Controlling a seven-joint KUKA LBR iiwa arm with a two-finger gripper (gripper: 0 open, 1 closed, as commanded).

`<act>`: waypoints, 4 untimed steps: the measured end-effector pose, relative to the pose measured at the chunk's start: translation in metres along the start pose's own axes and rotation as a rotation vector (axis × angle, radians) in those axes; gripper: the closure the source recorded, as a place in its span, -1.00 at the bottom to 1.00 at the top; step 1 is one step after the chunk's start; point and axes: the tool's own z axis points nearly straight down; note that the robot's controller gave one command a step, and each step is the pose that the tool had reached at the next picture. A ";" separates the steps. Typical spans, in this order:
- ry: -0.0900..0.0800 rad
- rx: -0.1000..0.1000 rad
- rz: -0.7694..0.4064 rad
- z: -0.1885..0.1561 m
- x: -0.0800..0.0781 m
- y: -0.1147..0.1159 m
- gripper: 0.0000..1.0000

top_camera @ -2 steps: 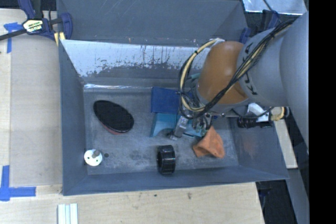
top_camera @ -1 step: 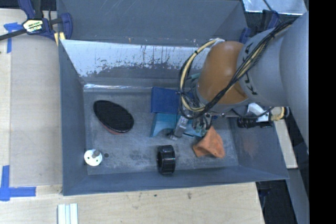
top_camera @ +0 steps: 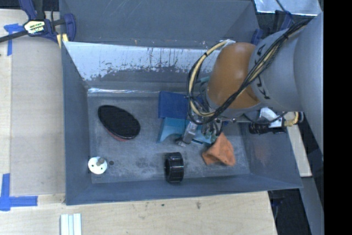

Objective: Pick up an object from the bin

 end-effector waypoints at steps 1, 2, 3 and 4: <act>0.010 0.005 0.000 -0.008 0.001 0.000 1.00; 0.016 0.010 0.000 -0.023 0.001 -0.001 1.00; 0.018 0.012 0.000 -0.038 0.001 -0.002 1.00; 0.017 0.012 -0.001 -0.047 0.001 -0.002 1.00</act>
Offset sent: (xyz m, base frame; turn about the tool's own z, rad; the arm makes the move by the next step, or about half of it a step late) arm 0.0000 0.0001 0.0709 -0.0001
